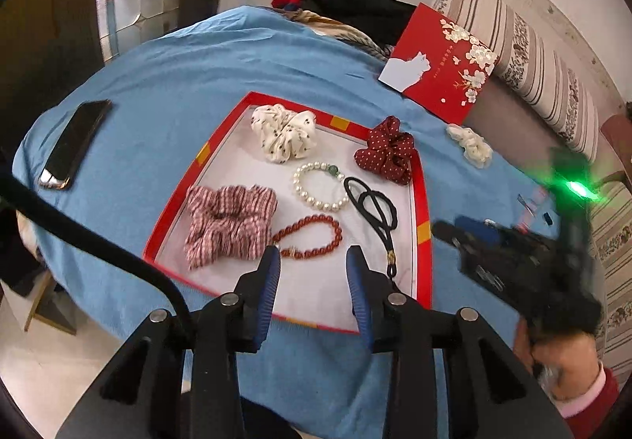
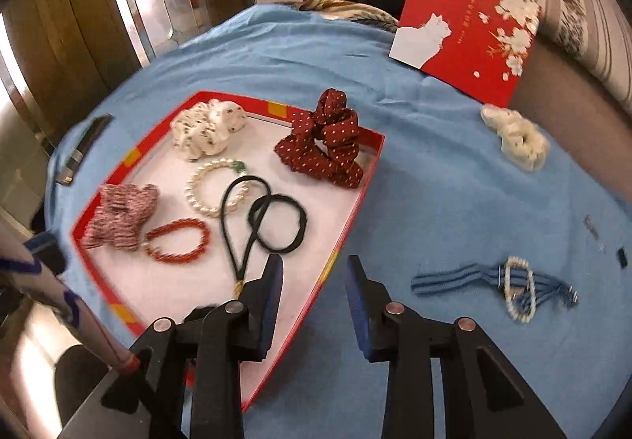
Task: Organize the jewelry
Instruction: 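Carry the red bead bracelet and black cord loop into the tray with both tools, then open both tools to release the bracelet and cord in the tray, then move the left tool to the white bead bracelet while the right tool reaches the striped watch, then grasp the white bead bracelet with the left tool while the right tool lifts the striped watch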
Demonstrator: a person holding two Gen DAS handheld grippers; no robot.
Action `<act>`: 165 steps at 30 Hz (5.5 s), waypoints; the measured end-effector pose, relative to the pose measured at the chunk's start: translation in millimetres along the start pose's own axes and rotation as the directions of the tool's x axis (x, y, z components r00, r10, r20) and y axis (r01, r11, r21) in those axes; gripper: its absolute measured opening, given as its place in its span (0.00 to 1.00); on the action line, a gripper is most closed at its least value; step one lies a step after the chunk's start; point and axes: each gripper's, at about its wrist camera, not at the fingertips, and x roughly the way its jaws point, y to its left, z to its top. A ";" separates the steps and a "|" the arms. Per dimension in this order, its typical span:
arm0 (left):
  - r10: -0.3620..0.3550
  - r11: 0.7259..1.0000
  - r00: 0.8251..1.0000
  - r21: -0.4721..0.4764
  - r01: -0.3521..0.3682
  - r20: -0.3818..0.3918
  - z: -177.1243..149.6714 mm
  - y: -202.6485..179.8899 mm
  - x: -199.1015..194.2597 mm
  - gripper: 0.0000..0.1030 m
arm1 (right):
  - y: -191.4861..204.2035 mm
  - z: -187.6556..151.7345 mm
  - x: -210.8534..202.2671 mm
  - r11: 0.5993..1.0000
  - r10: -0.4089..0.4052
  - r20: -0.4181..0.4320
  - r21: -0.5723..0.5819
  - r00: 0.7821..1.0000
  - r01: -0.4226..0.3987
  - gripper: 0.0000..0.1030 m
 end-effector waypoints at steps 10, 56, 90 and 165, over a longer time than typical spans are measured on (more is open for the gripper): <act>0.041 0.999 0.999 0.026 -0.042 0.027 -11.1 -0.2 -1.2 0.33 | 31.7 20.3 61.7 0.963 -0.180 -0.084 -0.218 0.980 0.158 0.36; -0.048 0.977 0.986 0.197 0.080 -0.161 -63.8 -113.3 34.7 0.36 | -267.5 -111.2 -2.0 0.848 0.035 -0.062 0.529 0.997 0.003 0.18; -0.228 0.821 0.855 0.381 0.426 -0.467 -143.6 -327.8 132.5 0.16 | -269.8 -271.8 -139.3 0.798 -0.066 0.107 0.602 0.992 -0.012 0.55; -0.303 0.913 0.936 0.227 0.338 -0.176 -56.7 -152.1 -4.5 0.05 | -321.2 -206.1 -80.7 0.807 -0.327 -0.095 0.490 0.940 0.330 0.44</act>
